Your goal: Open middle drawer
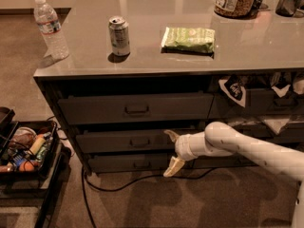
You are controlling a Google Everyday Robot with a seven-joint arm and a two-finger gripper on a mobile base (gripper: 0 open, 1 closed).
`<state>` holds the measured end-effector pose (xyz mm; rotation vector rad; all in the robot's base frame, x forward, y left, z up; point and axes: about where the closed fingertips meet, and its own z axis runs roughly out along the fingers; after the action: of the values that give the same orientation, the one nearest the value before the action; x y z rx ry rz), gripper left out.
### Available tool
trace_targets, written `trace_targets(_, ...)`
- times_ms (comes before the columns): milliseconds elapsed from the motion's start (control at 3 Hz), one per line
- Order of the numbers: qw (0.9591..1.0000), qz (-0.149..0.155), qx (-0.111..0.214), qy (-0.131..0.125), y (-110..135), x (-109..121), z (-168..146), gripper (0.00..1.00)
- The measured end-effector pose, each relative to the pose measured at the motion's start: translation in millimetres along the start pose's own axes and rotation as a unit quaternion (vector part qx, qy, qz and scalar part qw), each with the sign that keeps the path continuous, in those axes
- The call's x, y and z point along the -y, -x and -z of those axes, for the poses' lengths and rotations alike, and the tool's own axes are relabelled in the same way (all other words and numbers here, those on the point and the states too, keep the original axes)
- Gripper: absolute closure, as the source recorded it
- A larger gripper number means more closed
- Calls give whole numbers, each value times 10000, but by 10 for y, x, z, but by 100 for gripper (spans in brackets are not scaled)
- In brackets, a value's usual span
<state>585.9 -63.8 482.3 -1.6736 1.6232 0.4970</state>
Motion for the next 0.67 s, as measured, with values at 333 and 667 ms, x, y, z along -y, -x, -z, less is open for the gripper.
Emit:
trace_targets(333,9997,90,61,-209,-29,23,-103,0)
trace_targets(667,9969,335,-64,-708,-84,158,-164,0)
